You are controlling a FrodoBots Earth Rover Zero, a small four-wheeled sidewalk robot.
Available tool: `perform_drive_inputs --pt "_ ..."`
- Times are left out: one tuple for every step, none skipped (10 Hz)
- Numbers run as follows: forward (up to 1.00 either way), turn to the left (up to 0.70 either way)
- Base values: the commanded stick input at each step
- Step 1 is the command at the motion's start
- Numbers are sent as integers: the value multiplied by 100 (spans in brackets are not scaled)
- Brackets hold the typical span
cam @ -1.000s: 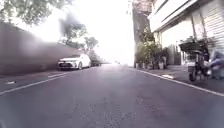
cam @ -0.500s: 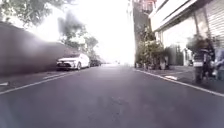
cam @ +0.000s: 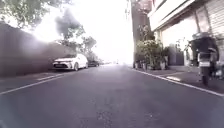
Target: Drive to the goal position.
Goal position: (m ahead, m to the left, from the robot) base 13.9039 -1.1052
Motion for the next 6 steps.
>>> perform_drive_inputs --pt "45 0" --pt "45 0" --pt "45 0" --pt "45 0" --pt "45 0" --pt "45 0"
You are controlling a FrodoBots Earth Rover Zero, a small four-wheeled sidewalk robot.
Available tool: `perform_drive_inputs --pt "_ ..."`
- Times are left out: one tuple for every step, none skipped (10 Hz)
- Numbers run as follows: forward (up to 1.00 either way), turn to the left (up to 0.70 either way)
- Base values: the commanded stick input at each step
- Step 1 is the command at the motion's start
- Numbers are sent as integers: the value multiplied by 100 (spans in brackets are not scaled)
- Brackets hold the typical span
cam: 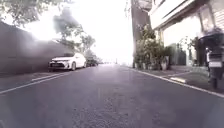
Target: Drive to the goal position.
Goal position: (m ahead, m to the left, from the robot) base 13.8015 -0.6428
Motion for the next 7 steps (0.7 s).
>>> perform_drive_inputs --pt "45 -8" --pt "45 -22" --pt "45 -13" --pt "45 0" --pt "45 0" --pt "45 0" --pt "45 0"
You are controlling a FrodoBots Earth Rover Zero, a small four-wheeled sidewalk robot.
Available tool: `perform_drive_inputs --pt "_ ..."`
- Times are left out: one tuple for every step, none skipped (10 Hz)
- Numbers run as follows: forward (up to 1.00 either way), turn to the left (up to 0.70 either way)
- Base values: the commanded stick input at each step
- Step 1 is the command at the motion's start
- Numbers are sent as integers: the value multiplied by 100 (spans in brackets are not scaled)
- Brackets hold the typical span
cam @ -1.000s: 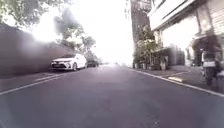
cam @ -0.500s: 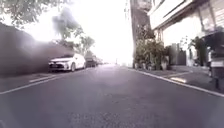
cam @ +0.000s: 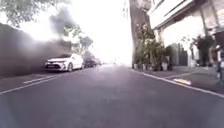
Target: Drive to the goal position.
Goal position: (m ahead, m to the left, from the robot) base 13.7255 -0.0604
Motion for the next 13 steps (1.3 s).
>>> perform_drive_inputs --pt "45 0" --pt "45 0" --pt "45 0" --pt "45 0" --pt "45 0" --pt "45 0" --pt "45 0" --pt "45 0" --pt "45 2" --pt "45 2" --pt "45 2" --pt "45 2" --pt "45 2"
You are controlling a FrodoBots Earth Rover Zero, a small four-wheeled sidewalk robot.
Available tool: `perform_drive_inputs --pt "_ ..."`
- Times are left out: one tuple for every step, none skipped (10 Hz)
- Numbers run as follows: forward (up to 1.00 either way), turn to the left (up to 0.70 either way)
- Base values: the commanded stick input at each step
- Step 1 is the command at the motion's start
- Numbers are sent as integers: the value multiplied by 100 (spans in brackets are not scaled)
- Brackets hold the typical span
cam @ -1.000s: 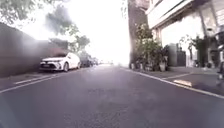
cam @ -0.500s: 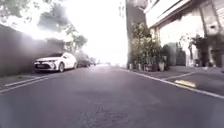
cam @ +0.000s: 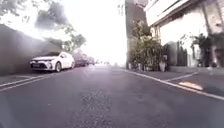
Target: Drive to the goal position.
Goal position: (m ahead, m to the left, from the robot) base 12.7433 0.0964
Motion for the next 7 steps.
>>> perform_drive_inputs --pt "45 2" --pt "45 2" --pt "45 2" --pt "45 2" --pt "45 2" --pt "45 3" --pt "45 3"
